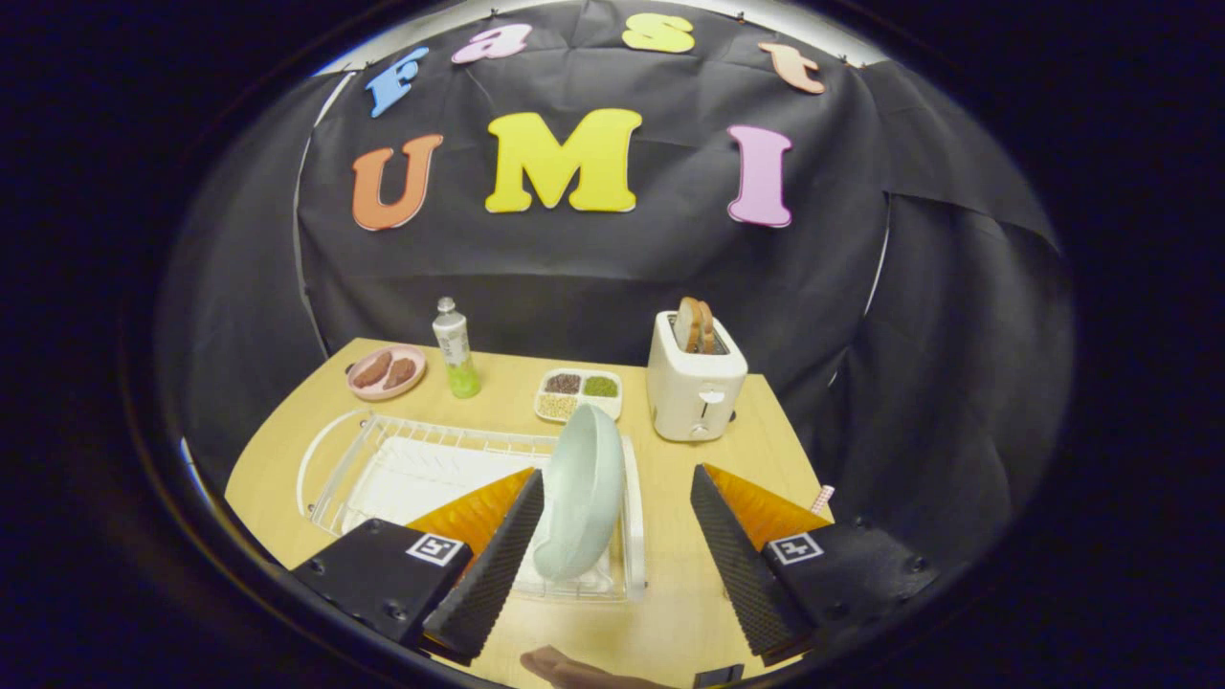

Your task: Take the plate from the dish rack, then take the spoon from the basket and place it into the plate.

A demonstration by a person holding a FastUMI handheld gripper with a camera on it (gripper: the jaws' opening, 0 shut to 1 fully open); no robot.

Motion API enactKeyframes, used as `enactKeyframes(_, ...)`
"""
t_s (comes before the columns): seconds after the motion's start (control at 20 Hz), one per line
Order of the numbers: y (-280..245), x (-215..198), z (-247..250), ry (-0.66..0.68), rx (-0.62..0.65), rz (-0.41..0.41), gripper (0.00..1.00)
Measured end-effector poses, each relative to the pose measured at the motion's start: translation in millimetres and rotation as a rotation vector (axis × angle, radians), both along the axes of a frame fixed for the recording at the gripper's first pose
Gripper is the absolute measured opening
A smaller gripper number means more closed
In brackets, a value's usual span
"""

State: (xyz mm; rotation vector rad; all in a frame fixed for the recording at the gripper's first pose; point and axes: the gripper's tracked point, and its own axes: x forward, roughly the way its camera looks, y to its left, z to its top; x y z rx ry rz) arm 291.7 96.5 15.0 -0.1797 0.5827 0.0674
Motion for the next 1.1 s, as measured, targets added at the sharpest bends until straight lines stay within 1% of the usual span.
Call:
enactKeyframes(0.1,2,11,-10,0.086,-0.066,-0.025,1.0)
enactKeyframes(0.2,-3,23,-16,0.164,-0.152,-0.076,1.0)
enactKeyframes(0.35,3,34,-24,0.295,-0.2,-0.121,0.88)
enactKeyframes(0.45,1,40,-24,0.347,-0.243,-0.17,0.8)
enactKeyframes(0.55,3,50,-15,0.346,-0.302,-0.209,0.64)
enactKeyframes(0.65,13,51,-16,0.381,-0.321,-0.223,0.47)
enactKeyframes(0.7,13,54,-15,0.387,-0.346,-0.226,0.42)
enactKeyframes(0.85,7,59,-17,0.417,-0.392,-0.261,0.39)
enactKeyframes(1.1,-1,61,-34,0.466,-0.376,-0.328,0.34)
